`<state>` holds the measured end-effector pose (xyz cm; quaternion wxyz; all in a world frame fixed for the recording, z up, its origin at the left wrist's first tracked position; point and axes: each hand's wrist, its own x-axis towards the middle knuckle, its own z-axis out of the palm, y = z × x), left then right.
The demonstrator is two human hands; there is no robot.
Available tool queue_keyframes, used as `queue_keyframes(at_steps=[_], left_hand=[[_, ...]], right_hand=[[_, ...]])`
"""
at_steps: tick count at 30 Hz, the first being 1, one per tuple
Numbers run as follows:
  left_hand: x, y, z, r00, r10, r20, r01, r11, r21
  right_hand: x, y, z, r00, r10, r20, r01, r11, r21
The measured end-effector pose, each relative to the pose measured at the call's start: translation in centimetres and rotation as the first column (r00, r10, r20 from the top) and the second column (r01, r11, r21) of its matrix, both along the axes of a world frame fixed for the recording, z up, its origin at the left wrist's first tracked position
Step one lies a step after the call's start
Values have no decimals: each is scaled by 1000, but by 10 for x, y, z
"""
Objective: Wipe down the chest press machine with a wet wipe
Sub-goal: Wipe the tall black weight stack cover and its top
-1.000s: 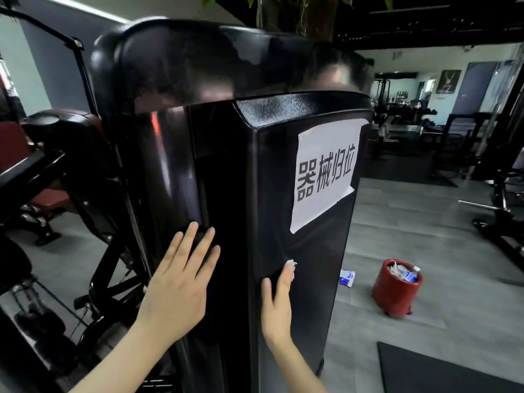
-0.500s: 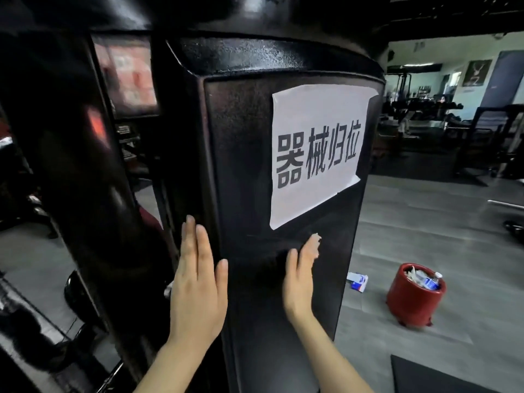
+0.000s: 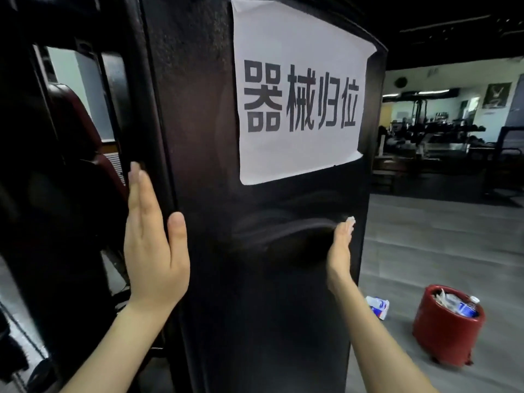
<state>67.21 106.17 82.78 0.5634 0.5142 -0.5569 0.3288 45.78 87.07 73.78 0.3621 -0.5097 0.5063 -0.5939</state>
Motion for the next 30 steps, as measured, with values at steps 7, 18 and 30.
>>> queue_keyframes(at_steps=[7,18,30], left_hand=[[-5,-4,-31,999,28,30,-26,997,-79],[7,-22,-69,996,45,81,-24,969,-248],[-4,-14,-135,997,55,58,-42,977,-208]], right_hand=[[55,77,-78,800,-171,-575,-390,580,-715],[19,61,-147,999,28,-47,-54,641,-766],[24,54,-152,998,-27,58,57,788,-613]])
